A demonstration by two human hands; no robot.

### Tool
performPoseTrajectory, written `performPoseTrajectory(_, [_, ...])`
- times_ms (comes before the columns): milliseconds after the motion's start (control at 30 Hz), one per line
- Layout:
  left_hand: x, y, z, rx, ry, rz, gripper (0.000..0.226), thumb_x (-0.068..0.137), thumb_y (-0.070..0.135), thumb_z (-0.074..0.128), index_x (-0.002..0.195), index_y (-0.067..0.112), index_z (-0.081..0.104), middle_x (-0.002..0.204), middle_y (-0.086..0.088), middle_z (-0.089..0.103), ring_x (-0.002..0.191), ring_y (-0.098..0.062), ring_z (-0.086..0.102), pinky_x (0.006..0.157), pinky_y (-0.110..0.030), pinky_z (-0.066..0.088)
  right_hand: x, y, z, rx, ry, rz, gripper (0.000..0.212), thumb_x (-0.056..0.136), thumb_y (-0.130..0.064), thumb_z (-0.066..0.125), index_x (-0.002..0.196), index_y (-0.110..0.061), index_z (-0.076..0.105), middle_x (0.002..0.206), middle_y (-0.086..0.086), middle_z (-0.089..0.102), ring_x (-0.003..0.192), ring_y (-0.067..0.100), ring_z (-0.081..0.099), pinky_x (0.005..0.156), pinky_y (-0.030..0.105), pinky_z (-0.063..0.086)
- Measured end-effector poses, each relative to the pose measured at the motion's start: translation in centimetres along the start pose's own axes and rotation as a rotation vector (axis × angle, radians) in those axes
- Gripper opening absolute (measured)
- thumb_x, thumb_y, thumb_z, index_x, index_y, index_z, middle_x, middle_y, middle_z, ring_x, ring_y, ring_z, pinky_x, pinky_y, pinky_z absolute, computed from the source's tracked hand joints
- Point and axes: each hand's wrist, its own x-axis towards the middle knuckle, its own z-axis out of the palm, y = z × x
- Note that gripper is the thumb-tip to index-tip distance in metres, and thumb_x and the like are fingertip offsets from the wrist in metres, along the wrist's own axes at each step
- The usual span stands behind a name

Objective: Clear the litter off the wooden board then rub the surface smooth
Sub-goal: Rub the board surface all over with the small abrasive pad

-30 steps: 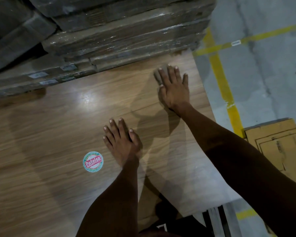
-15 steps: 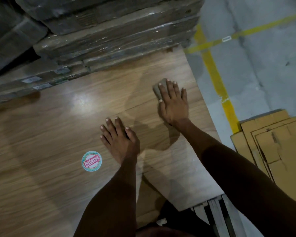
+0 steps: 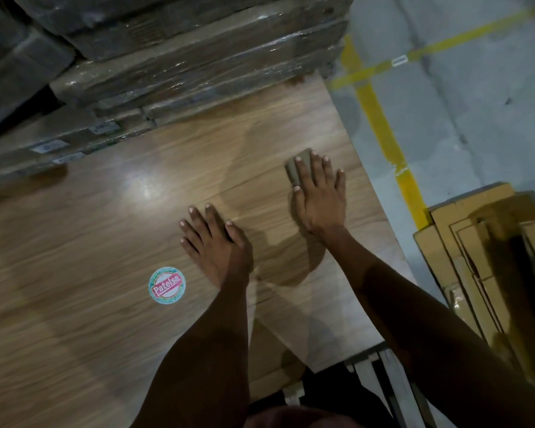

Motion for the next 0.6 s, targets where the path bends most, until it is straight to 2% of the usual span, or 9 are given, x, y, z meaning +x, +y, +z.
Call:
performPoseTrajectory(100, [0.1, -0.2, 0.2, -0.007, 0.008, 0.002, 0.060, 0.100, 0.039, 0.042, 0.158, 0.026, 0.033, 0.170, -0.005, 0.020, 0.156, -0.036, 0.014, 0.123, -0.055, 0.016, -0.6, 0.2, 0.1, 0.011, 0.054, 0.194, 0.064, 0.102, -0.041, 0.031, 0.164, -0.029, 0.022, 0.171, 0.009, 0.019, 0.158, 0.034, 0.018, 0.123, 0.060, 0.016])
performPoseTrajectory(167, [0.1, -0.2, 0.3, -0.012, 0.017, 0.006, 0.060, 0.099, 0.039, 0.044, 0.157, 0.026, 0.035, 0.169, -0.006, 0.022, 0.155, -0.037, 0.017, 0.122, -0.055, 0.017, -1.6, -0.8, 0.7, 0.013, 0.078, 0.240, 0.064, 0.102, -0.040, 0.033, 0.164, -0.028, 0.021, 0.172, 0.010, 0.017, 0.158, 0.036, 0.017, 0.123, 0.062, 0.015])
performPoseTrajectory(300, [0.0, 0.0, 0.3, -0.014, 0.032, 0.010, 0.060, 0.099, 0.038, 0.045, 0.157, 0.025, 0.036, 0.169, -0.006, 0.023, 0.155, -0.037, 0.019, 0.123, -0.055, 0.017, -4.5, -1.8, 1.4, 0.029, 0.006, 0.044, 0.065, 0.104, -0.042, 0.032, 0.165, -0.029, 0.012, 0.174, 0.008, 0.008, 0.160, 0.033, 0.007, 0.122, 0.065, 0.004])
performPoseTrajectory(400, [0.0, 0.0, 0.3, -0.012, 0.028, 0.010, 0.060, 0.100, 0.039, 0.043, 0.158, 0.024, 0.034, 0.169, -0.006, 0.022, 0.155, -0.036, 0.017, 0.123, -0.054, 0.016, -5.4, -0.3, 1.0, -0.001, 0.000, -0.069, 0.066, 0.103, -0.044, 0.031, 0.165, -0.029, 0.015, 0.173, 0.006, 0.011, 0.160, 0.031, 0.010, 0.123, 0.064, 0.012])
performPoseTrajectory(467, [0.1, 0.0, 0.2, -0.008, 0.030, 0.010, 0.060, 0.101, 0.039, 0.043, 0.158, 0.024, 0.034, 0.169, -0.006, 0.021, 0.155, -0.036, 0.017, 0.123, -0.055, 0.016, -5.1, 0.9, 0.7, -0.006, 0.026, 0.019, 0.065, 0.102, -0.042, 0.034, 0.164, -0.029, 0.019, 0.173, 0.007, 0.016, 0.158, 0.033, 0.017, 0.123, 0.061, 0.018])
performPoseTrajectory(600, [0.0, -0.1, 0.3, 0.004, 0.025, 0.015, 0.059, 0.101, 0.040, 0.042, 0.157, 0.025, 0.033, 0.169, -0.006, 0.021, 0.155, -0.036, 0.016, 0.123, -0.054, 0.016, -5.2, 0.9, 0.6, 0.035, 0.069, 0.271, 0.064, 0.103, -0.040, 0.036, 0.164, -0.030, 0.021, 0.172, 0.008, 0.016, 0.157, 0.035, 0.018, 0.123, 0.061, 0.016])
